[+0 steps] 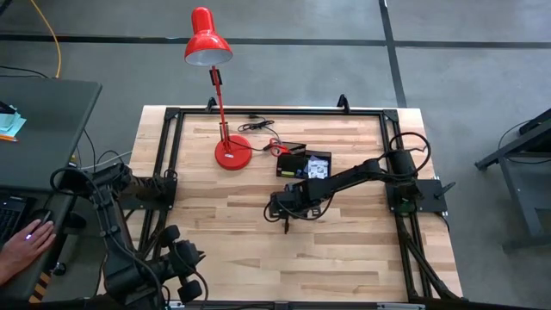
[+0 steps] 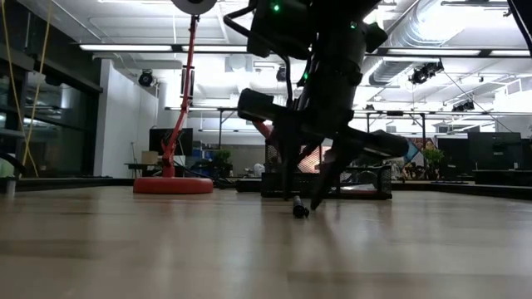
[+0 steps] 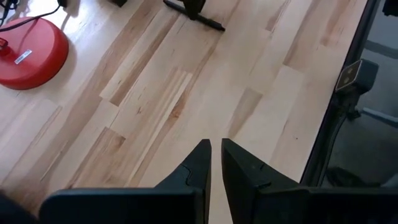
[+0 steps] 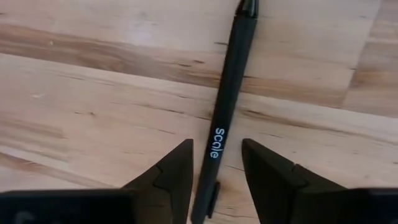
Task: Pick and place office supplies into organizer
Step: Put the pen into the desk organizer
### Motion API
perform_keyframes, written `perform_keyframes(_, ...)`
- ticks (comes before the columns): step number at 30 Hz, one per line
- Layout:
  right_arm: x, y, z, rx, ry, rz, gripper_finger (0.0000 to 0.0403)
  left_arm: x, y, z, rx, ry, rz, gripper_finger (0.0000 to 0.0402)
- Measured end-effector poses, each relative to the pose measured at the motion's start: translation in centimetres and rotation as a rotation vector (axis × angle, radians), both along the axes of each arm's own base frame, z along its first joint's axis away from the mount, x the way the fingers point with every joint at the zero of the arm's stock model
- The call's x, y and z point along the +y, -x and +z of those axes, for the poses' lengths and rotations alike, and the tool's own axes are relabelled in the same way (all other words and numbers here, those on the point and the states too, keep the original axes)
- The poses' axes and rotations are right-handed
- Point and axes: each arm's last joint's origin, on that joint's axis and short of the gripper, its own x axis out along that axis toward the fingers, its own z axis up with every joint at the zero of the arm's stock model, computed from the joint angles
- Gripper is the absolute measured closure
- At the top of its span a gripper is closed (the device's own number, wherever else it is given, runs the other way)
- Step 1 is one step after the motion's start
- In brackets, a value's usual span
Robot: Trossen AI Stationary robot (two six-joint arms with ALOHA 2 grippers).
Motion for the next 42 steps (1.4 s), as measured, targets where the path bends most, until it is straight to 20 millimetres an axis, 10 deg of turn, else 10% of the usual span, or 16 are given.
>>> perform_keyframes(42,-1.9,0.7,1.3,0.172,0.005,0.151,0.0274,0.0,-0.1,0.0,-0.009,-0.012,-0.004,0.0378)
